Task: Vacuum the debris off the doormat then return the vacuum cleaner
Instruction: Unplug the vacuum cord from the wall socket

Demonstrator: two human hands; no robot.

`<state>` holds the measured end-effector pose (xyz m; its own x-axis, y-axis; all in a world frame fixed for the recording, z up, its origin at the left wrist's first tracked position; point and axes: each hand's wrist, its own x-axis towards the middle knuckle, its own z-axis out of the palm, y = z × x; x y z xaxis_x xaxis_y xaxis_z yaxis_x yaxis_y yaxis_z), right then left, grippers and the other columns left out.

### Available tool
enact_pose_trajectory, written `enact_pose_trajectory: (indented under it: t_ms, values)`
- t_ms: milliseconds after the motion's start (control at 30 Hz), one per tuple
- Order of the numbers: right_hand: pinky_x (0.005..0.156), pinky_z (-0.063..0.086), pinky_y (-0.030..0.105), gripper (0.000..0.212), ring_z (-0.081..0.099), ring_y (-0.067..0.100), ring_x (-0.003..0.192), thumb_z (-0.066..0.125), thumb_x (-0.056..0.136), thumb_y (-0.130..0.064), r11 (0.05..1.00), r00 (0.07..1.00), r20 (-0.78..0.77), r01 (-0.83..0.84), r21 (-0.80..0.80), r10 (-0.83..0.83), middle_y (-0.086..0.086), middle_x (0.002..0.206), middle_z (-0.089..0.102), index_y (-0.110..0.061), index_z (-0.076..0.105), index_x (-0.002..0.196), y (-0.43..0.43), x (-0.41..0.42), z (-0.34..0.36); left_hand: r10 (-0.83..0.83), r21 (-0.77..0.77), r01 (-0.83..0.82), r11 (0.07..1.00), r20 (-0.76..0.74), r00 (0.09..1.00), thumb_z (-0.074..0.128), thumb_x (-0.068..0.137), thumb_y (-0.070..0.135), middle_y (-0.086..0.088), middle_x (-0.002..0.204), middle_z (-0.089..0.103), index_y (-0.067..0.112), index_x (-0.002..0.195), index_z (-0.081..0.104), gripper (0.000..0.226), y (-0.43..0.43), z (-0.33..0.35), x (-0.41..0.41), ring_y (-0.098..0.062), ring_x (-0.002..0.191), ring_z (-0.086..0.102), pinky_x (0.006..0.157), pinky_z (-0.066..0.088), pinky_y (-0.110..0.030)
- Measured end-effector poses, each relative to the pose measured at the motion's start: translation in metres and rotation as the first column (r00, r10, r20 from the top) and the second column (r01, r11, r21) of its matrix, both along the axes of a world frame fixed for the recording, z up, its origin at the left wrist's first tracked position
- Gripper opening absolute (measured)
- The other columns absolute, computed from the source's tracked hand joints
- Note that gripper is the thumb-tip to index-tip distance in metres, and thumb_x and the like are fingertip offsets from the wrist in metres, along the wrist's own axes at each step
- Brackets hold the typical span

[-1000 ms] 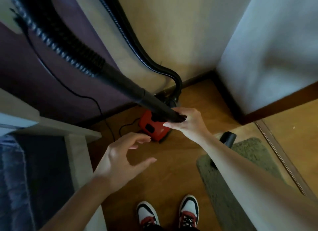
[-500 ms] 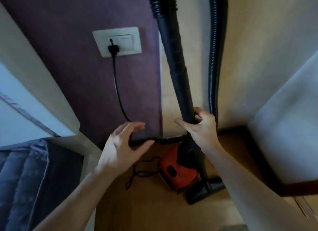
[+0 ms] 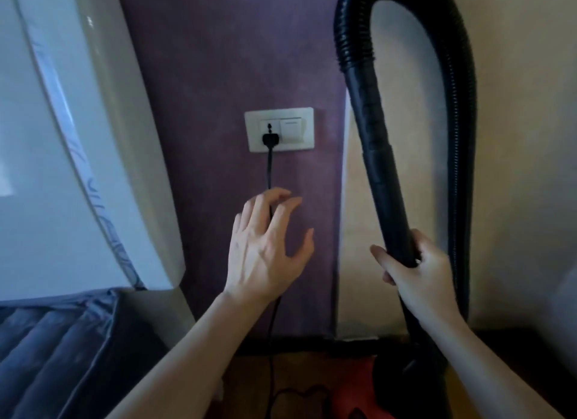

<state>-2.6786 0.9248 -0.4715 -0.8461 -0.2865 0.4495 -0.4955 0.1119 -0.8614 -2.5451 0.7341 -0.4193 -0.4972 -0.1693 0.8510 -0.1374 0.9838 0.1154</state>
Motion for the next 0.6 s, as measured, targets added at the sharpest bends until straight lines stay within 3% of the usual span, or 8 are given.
enact_pose_trajectory:
  t_ms: [100, 167, 233, 333, 400, 500, 600]
  values:
    - [0.06, 0.054, 0.049, 0.021, 0.062, 0.018, 0.055, 0.081, 0.087, -0.02, 1.0, 1.0, 0.001, -0.006, -0.01, 0.006, 0.007, 0.059, 0.06, -0.017, 0.06, 0.083, 0.004, -0.001, 0.001, 0.124, 0.022, -0.124, 0.992, 0.006, 0.992, 0.063, 0.087, 0.039, -0.005, 0.13, 0.055, 0.012, 0.13, 0.06, 0.051, -0.011, 0.032, -0.006, -0.025, 0.112, 0.056, 0.084, 0.049, -0.041]
    - [0.059, 0.055, 0.047, 0.02, 0.062, 0.015, 0.055, 0.079, 0.088, -0.022, 1.0, 1.0, 0.007, 0.019, 0.0, -0.019, 0.007, 0.061, 0.061, -0.021, 0.06, 0.086, 0.008, -0.002, 0.004, 0.165, -0.081, -0.158, 0.984, 0.086, 0.983, 0.056, 0.089, 0.042, -0.005, 0.135, 0.054, 0.014, 0.136, 0.055, 0.055, -0.015, 0.052, -0.016, -0.025, 0.117, 0.054, 0.087, 0.049, -0.041]
    - [0.058, 0.053, 0.043, 0.019, 0.063, 0.014, 0.056, 0.078, 0.089, -0.023, 0.999, 0.999, 0.012, 0.049, 0.0, -0.049, 0.008, 0.064, 0.062, -0.022, 0.059, 0.088, 0.014, -0.004, 0.01, 0.144, -0.204, -0.109, 0.973, 0.166, 0.976, 0.053, 0.089, 0.042, -0.008, 0.137, 0.054, 0.013, 0.137, 0.054, 0.056, -0.008, 0.061, -0.029, -0.027, 0.12, 0.053, 0.094, 0.048, -0.043]
    - [0.058, 0.052, 0.041, 0.017, 0.062, 0.018, 0.055, 0.076, 0.091, -0.019, 0.997, 0.998, 0.041, 0.043, -0.06, -0.04, 0.007, 0.064, 0.06, -0.015, 0.06, 0.087, 0.035, -0.006, 0.014, -0.018, -0.259, 0.094, 0.961, 0.283, 0.959, 0.054, 0.089, 0.037, -0.011, 0.137, 0.055, 0.01, 0.133, 0.058, 0.052, 0.016, 0.034, -0.046, -0.029, 0.122, 0.053, 0.101, 0.042, -0.043]
    - [0.055, 0.052, 0.037, 0.017, 0.061, 0.019, 0.054, 0.076, 0.092, -0.018, 0.995, 0.997, 0.055, 0.054, -0.078, -0.05, 0.008, 0.065, 0.06, -0.011, 0.061, 0.088, 0.053, -0.006, 0.009, -0.109, -0.201, 0.204, 0.958, 0.405, 0.908, 0.056, 0.087, 0.036, -0.01, 0.138, 0.055, 0.011, 0.133, 0.058, 0.053, 0.038, -0.016, -0.046, -0.028, 0.123, 0.052, 0.103, 0.042, -0.042]
    - [0.05, 0.05, 0.029, 0.02, 0.06, 0.016, 0.049, 0.078, 0.092, -0.018, 0.99, 0.995, 0.062, 0.08, -0.119, -0.073, 0.005, 0.069, 0.062, -0.007, 0.062, 0.09, 0.071, -0.008, 0.002, -0.244, 0.005, 0.294, 0.956, 0.573, 0.782, 0.058, 0.083, 0.038, -0.007, 0.137, 0.054, 0.013, 0.134, 0.056, 0.057, 0.069, -0.11, -0.03, -0.027, 0.121, 0.054, 0.103, 0.044, -0.039]
    - [0.05, 0.051, 0.031, 0.019, 0.059, 0.017, 0.048, 0.079, 0.091, -0.018, 0.984, 0.995, 0.089, 0.062, -0.168, -0.048, -0.003, 0.066, 0.062, -0.015, 0.06, 0.087, 0.082, -0.014, -0.001, -0.318, 0.208, 0.247, 0.947, 0.734, 0.601, 0.047, 0.09, 0.05, -0.001, 0.15, 0.041, 0.019, 0.147, 0.042, 0.065, 0.099, -0.192, -0.005, -0.021, 0.135, 0.043, 0.113, 0.036, -0.034]
